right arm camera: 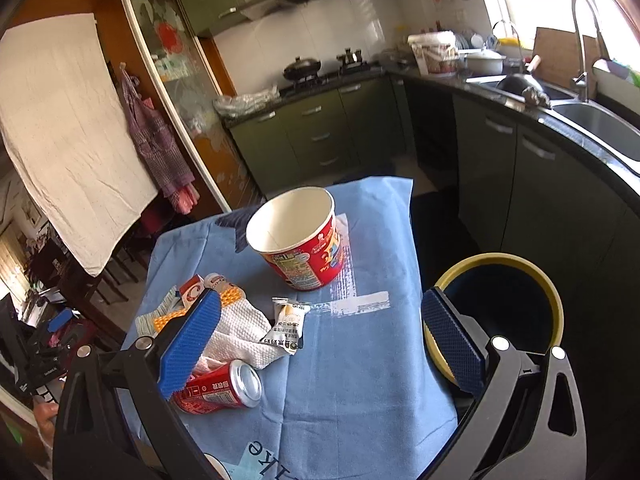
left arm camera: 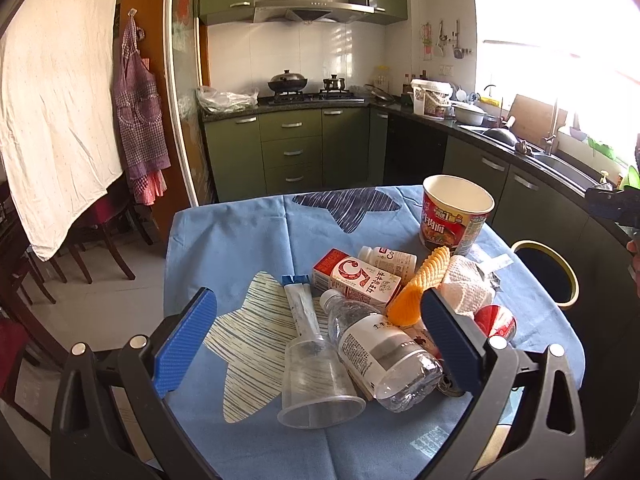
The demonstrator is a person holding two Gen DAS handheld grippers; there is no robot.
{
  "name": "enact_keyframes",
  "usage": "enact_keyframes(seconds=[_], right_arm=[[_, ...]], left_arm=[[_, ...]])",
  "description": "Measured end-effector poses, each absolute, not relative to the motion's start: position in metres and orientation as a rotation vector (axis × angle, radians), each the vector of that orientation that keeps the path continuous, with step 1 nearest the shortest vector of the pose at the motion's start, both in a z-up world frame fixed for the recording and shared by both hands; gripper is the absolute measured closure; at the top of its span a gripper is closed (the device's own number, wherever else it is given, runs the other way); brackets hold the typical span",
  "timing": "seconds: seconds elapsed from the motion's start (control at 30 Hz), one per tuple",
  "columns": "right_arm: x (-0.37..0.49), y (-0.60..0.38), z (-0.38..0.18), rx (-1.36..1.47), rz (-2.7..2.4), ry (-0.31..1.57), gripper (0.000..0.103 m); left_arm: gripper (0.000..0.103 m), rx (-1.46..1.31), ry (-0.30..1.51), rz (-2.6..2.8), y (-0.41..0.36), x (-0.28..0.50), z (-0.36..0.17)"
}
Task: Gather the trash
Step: 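Grasp the red-and-white noodle cup rim with the right gripper, then carry the noodle cup over the yellow bin and open the right gripper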
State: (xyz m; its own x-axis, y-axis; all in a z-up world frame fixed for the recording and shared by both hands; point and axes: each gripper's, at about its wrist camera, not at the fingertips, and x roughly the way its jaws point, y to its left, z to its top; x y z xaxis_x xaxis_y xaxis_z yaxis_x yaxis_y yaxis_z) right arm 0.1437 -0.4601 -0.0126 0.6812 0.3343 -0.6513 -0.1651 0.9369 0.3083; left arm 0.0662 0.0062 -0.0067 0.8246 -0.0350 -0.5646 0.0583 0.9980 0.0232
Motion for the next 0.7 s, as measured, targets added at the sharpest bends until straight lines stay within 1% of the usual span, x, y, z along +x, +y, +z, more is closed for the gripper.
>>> enact_keyframes(seconds=[0.1,0.17,0.23,0.37,0.43,0.47,0.53,0.6,0.67,0.7], right_arm=[[0.193,-0.446,-0.022,0.206,0.29,0.879,0.004],[0.223,-0.439,-0.028,0.199,0.284,0.934,0.008],[0.252,-0.433,-0.038,0.196,0.266,0.978,0.02],[0.303,-0.422,-0.062,0.213,0.258,1.066,0.032],[0.322,-0.416,-0.074,0.216,0.245,1.092,0.043],[0.329,-0.414,-0.078,0.213,0.237,1.099,0.046],[0.344,-0.411,-0.085,0.206,0.217,1.119,0.06],[0.356,-0.407,-0.093,0.195,0.199,1.144,0.065],[0.366,-0.404,-0.098,0.181,0.183,1.162,0.067],[0.369,-0.403,-0.101,0.174,0.177,1.169,0.07]], left_arm=[[0.006,0.023,0.643,-0.055,0.012,0.084,-0.009],[0.006,0.014,0.671,-0.064,0.015,0.097,-0.012],[0.006,0.003,0.694,-0.073,0.018,0.108,-0.015],[0.006,-0.003,0.715,-0.081,0.019,0.13,-0.021],[0.006,-0.009,0.717,-0.084,0.021,0.141,-0.022],[0.006,-0.009,0.719,-0.086,0.021,0.146,-0.023],[0.006,-0.007,0.717,-0.096,0.021,0.157,-0.024],[0.006,-0.003,0.713,-0.101,0.021,0.168,-0.024],[0.006,0.003,0.698,-0.111,0.019,0.177,-0.024],[0.006,0.004,0.692,-0.115,0.018,0.18,-0.023]])
